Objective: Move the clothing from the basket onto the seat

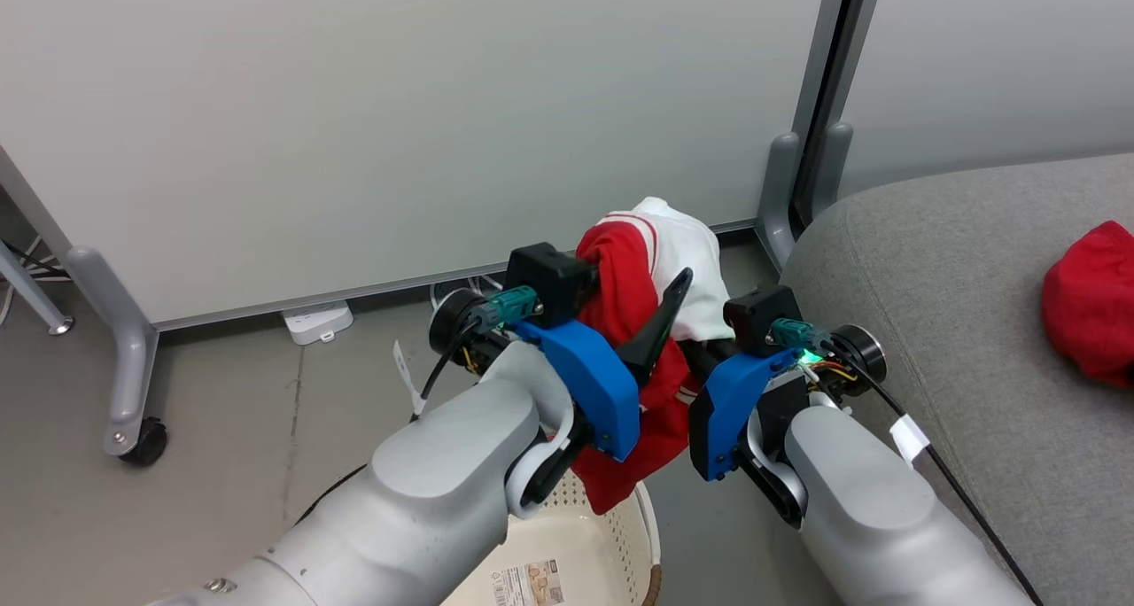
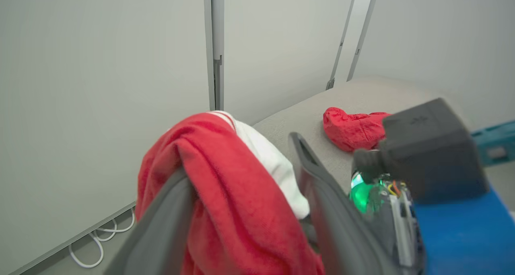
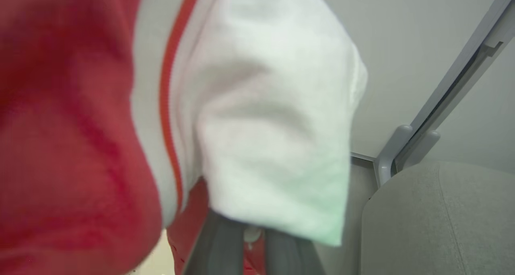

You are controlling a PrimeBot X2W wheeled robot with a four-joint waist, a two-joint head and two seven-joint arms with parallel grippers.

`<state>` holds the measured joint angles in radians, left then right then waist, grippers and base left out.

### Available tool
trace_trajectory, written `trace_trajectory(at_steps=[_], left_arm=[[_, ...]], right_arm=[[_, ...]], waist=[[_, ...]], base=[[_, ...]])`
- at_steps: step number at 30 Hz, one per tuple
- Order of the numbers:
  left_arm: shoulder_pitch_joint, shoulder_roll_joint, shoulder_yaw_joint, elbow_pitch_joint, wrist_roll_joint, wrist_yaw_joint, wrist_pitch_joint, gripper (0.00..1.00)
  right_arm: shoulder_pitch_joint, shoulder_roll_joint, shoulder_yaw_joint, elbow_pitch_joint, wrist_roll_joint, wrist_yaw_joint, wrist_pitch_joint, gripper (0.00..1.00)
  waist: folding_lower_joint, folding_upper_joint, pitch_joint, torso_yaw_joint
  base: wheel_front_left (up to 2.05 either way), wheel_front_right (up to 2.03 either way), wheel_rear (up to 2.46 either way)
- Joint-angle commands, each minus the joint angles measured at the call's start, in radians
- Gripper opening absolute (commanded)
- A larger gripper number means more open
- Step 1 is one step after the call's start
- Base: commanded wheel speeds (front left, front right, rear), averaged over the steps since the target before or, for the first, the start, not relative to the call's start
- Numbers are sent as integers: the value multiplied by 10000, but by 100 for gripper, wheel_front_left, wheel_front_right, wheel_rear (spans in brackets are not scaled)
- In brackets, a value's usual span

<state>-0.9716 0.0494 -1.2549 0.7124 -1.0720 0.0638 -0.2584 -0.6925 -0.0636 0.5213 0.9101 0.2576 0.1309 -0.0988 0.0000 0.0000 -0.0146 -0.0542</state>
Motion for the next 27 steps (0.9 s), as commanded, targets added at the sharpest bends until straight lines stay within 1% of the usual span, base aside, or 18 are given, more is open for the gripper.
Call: trace_trajectory(at_steps=[1, 4, 8, 12, 15, 19, 22, 27], left_arm=[[294, 78, 225, 44, 229, -60, -76, 100], [962, 314, 999, -408, 1016, -121, -74, 100], [2173, 774, 2205, -1364, 2285, -180, -77, 100], [3749, 1245, 3497, -2570, 3602, -416, -75, 100], [4734, 1504, 4336, -3192, 4462, -661, -76, 100], [5840, 1616, 5341, -3790, 5401, -870, -75, 100], [6460, 1636, 6009, -4019, 5870, -1032, -74, 100], [7104, 1480, 6861, -4195, 6476, -1297, -74, 100]], right_arm=[[-157, -40, 6, 15, 36, -3, -95, 0], [-147, -109, -56, 4, 60, -3, -178, 0], [-98, -153, -178, -8, 58, -3, -253, 0], [-67, -206, -277, -33, 49, -3, -296, 0], [-48, -255, -360, -72, 10, -3, -343, 0], [-3, -305, -468, -109, -30, -3, -323, 0], [55, -314, -533, -129, -77, -3, -304, 0], [145, -311, -603, -175, -125, -3, -287, 0]], waist=[[0, 0, 16, 12], [0, 0, 62, 52], [0, 0, 116, 92], [0, 0, 191, 113], [0, 0, 263, 156], [0, 0, 367, 213], [0, 0, 421, 242], [0, 0, 462, 291]], base=[[0, 0, 0], [0, 0, 0], [0, 0, 0], [0, 0, 0], [0, 0, 0], [0, 0, 0], [0, 0, 0], [0, 0, 0]])
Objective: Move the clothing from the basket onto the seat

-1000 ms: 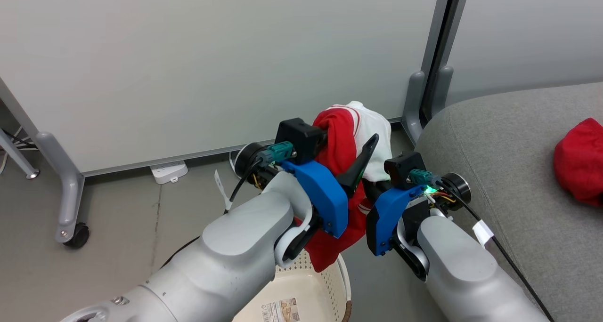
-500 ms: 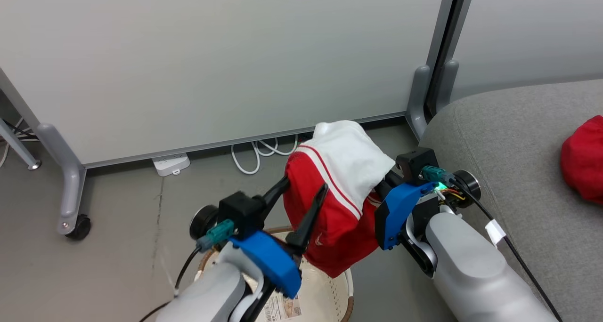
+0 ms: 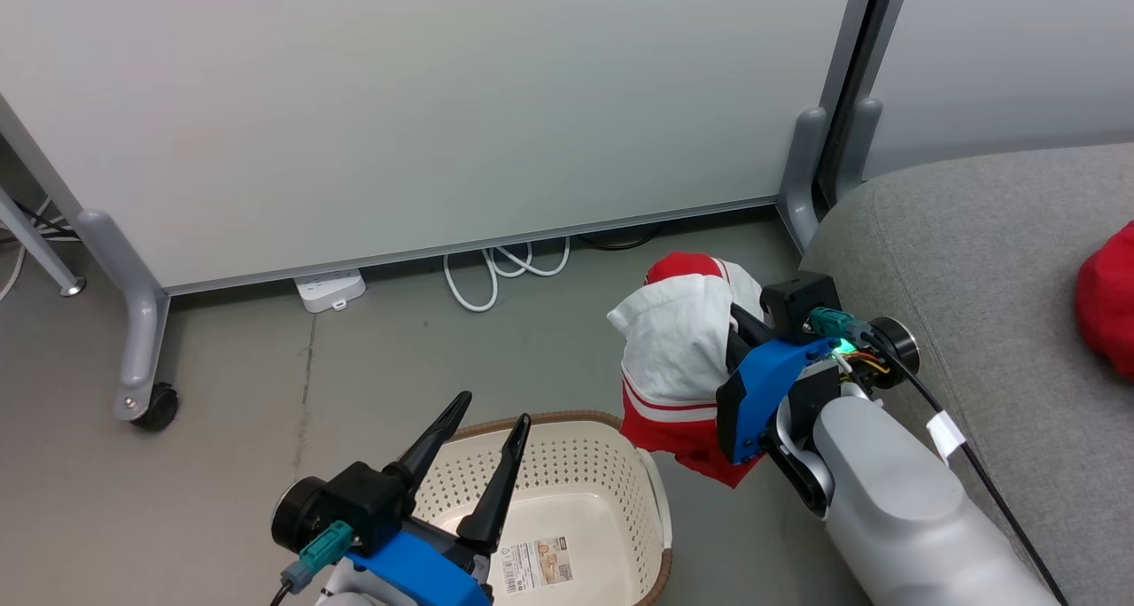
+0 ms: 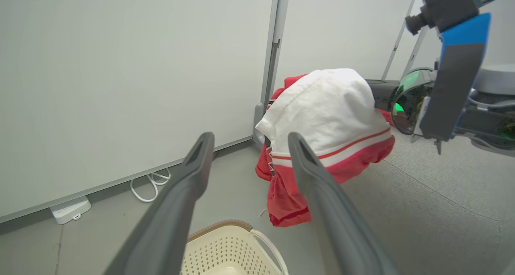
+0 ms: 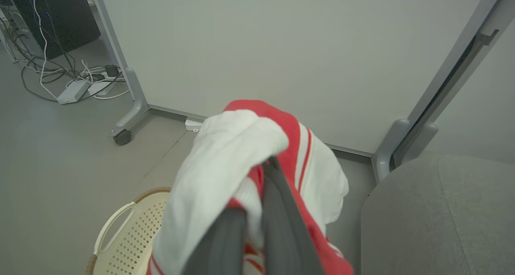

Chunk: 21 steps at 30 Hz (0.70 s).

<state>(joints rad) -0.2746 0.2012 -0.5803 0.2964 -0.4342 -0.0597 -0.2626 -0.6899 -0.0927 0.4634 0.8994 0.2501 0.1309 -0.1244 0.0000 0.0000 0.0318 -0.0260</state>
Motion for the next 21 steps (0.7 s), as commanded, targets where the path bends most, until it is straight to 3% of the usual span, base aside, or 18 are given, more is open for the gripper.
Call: trace_trajectory(at_steps=[1, 12, 21], left_arm=[[203, -89, 234, -39, 202, -119, -32, 100], [486, -636, 844, 214, 977, -565, -32, 100], [502, -877, 1308, 320, 1250, -655, -33, 100]], right_arm=[[132, -20, -35, -74, -53, -3, -23, 0], [150, 43, -74, -204, -94, -3, 66, 0], [78, 12, -136, -275, -96, -3, 79, 0]], waist=[[0, 0, -5, 16], [0, 0, 28, -104], [0, 0, 220, -1042]], base=[[0, 0, 0], [0, 0, 0], [0, 0, 0]])
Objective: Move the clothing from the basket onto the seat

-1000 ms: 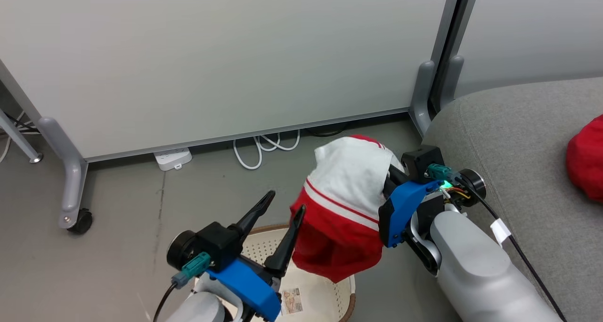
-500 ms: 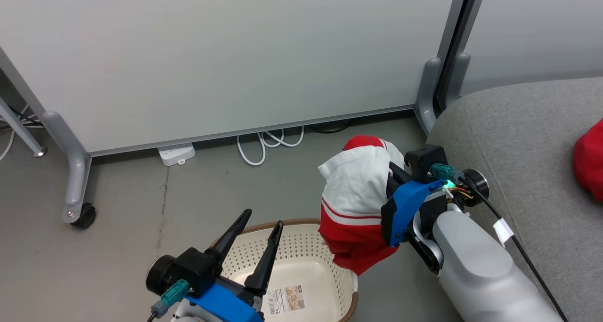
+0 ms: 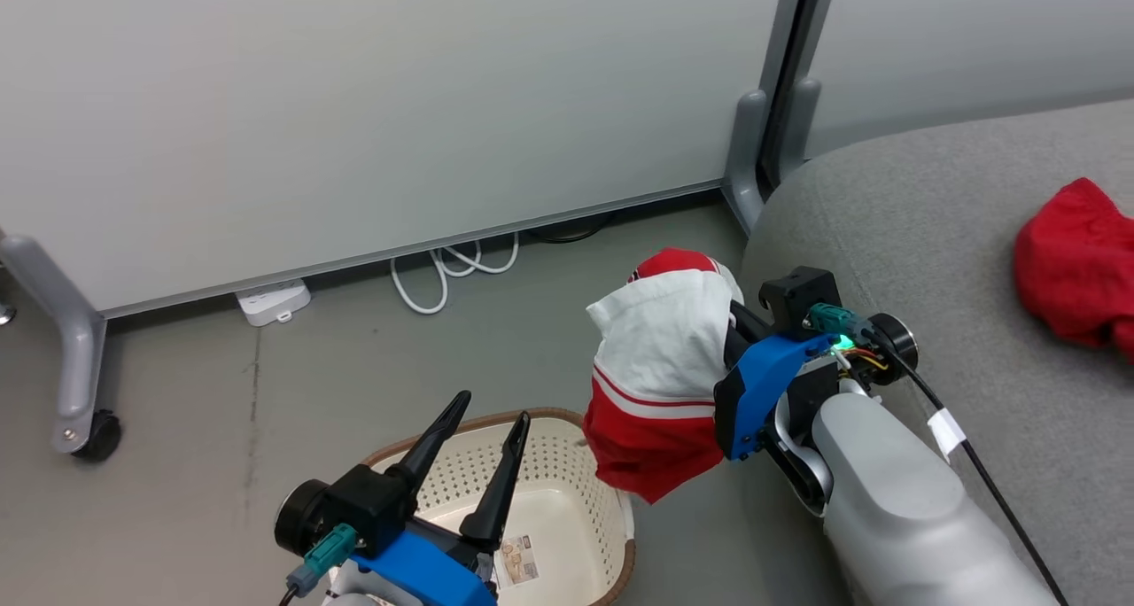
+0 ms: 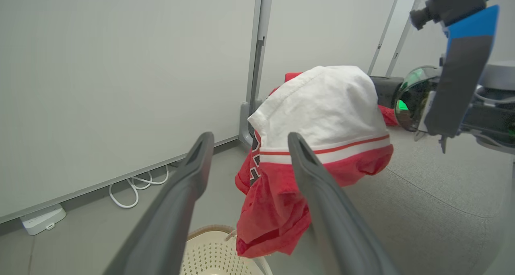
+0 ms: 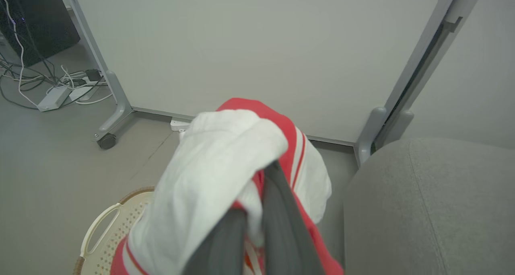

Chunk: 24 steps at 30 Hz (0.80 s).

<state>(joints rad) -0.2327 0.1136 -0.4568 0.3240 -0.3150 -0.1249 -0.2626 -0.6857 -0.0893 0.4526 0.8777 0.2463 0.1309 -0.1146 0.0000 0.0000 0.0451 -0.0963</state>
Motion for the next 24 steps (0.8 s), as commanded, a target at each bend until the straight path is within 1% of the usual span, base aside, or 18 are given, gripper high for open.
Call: trace_trajectory(at_steps=[1, 2, 3, 4, 11, 17, 20, 24], left_arm=[[87, -24, 136, 57, 97, -9, -31, 100], [96, -39, 204, 69, 105, -10, -33, 100], [96, -39, 204, 69, 105, -10, -33, 100], [78, -65, 204, 91, 152, -18, -33, 100], [-38, -133, 335, 88, 324, -53, -33, 100], [-138, -126, 227, 49, 390, -57, -33, 100], [-173, -81, 183, 21, 356, -60, -33, 100], [-228, -29, 100, 16, 328, -61, -33, 100]], right_arm=[[29, -31, -42, -65, -68, -5, -17, 0], [16, -19, -29, -74, -74, -3, -8, 0], [16, -19, -29, -74, -74, -3, -8, 0], [16, -34, -67, -77, -76, -3, -15, 0], [-44, -27, -165, -126, -126, -3, -66, 0], [27, -41, -328, -98, -147, -3, -118, 0], [79, -33, -397, -82, -173, -3, -155, 0], [132, -47, -518, -74, -173, -3, -192, 0]], waist=[[0, 0, 118, -490], [0, 0, 154, -687], [0, 0, 154, -687], [0, 0, 181, -844], [0, 0, 408, -2241], [0, 0, 492, -3323], [0, 0, 479, -3767], [0, 0, 469, -4177]], base=[[0, 0, 0], [0, 0, 0], [0, 0, 0], [0, 0, 0], [0, 0, 0], [0, 0, 0], [0, 0, 0], [0, 0, 0]])
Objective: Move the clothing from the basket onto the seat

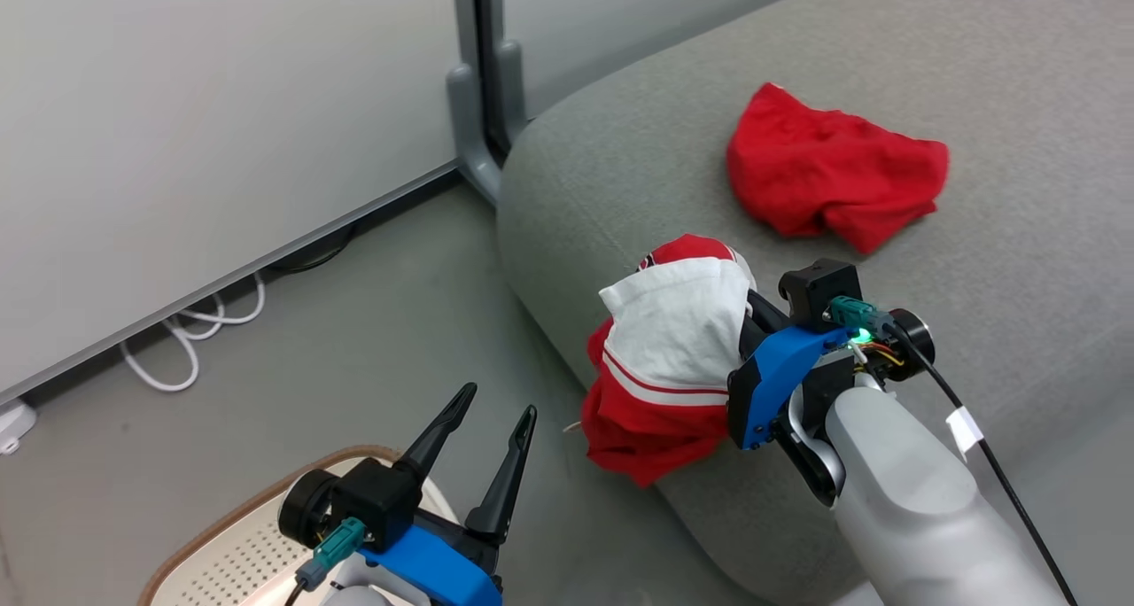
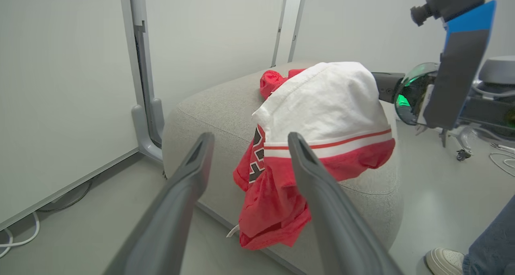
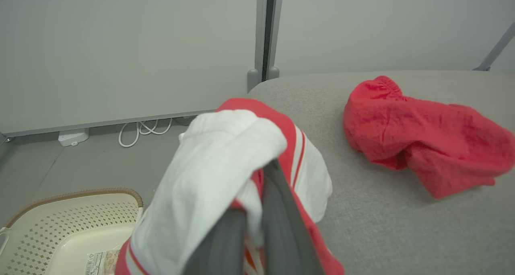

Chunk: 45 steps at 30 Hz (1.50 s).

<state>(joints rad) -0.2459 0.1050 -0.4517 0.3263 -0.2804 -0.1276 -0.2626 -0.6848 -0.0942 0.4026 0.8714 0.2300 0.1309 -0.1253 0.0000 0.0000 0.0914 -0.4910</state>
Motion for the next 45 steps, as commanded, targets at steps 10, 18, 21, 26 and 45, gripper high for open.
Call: trace_trajectory(at_steps=[10, 18, 21, 26, 45], left_arm=[[-39, 134, -94, 58, -80, -36, -33, 100], [-141, 165, -59, 62, 23, -36, -33, 100], [-252, 192, -107, -3, 56, -37, -33, 100], [-553, 405, -139, -220, 187, -37, -33, 100], [-3259, 1985, -1718, -1886, 504, -37, 232, 100]], right_arm=[[253, 34, -146, -33, -69, -3, -79, 0], [-147, -96, -474, -130, 178, -3, 145, 0], [-802, -433, -732, -260, 283, -5, 479, 0], [-2419, -1337, -1123, -483, 388, -5, 1499, 0], [-4106, -3961, -5542, -213, 110, -5, 702, 0]], waist=[[0, 0, -26, -432], [0, 0, 204, -166], [0, 0, 437, -52], [0, 0, 1145, 95], [0, 0, 5263, 1674]], base=[[0, 0, 0], [0, 0, 0], [0, 0, 0], [0, 0, 0], [0, 0, 0]])
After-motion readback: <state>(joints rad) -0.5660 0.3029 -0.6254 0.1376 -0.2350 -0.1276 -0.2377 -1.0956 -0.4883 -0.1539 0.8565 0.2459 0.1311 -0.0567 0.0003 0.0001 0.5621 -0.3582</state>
